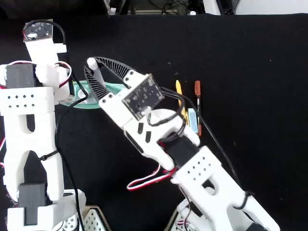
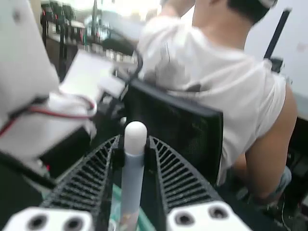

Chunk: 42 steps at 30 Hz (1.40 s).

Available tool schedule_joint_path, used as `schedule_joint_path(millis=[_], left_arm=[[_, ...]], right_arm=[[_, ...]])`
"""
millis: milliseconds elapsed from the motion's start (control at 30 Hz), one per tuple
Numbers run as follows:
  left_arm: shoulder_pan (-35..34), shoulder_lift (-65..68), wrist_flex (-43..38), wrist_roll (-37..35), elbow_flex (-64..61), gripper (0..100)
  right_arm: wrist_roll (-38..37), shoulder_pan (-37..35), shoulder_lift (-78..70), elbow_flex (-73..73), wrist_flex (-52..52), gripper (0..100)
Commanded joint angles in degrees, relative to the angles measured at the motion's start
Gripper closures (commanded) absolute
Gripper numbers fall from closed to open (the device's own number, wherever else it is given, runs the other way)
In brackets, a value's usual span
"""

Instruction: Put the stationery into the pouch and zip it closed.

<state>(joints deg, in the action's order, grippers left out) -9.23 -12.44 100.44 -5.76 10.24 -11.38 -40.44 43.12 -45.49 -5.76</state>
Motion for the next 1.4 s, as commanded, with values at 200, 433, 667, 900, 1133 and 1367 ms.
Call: schedule_joint_path(millis=[200, 433, 667, 900, 1133, 1367], left_arm=[[-0.84, 0.26, -0.44, 0.09, -0.22, 97], [-0.57, 0.26, -0.53, 0.09, -0.22, 97], [-0.57, 0.26, -0.53, 0.09, -0.22, 97], [-0.75, 0.26, -0.53, 0.09, -0.31, 97], [-0.48, 0.26, -0.44, 0.09, -0.31, 97], [-0.40, 0.26, -0.53, 0.09, -0.22, 97]], right_arm=[[-0.18, -5.54, 7.96, -12.26, 0.79, 98.5], [0.26, -5.45, 10.86, -7.16, -15.56, 90.6], [-0.18, -5.36, 11.47, 7.60, -34.73, 75.2], [-0.09, 2.99, 19.12, 16.40, -39.56, 81.0], [0.35, 32.88, 10.42, 9.10, -42.73, 86.2], [0.44, 35.52, -20.53, 7.52, -32.88, 86.0]])
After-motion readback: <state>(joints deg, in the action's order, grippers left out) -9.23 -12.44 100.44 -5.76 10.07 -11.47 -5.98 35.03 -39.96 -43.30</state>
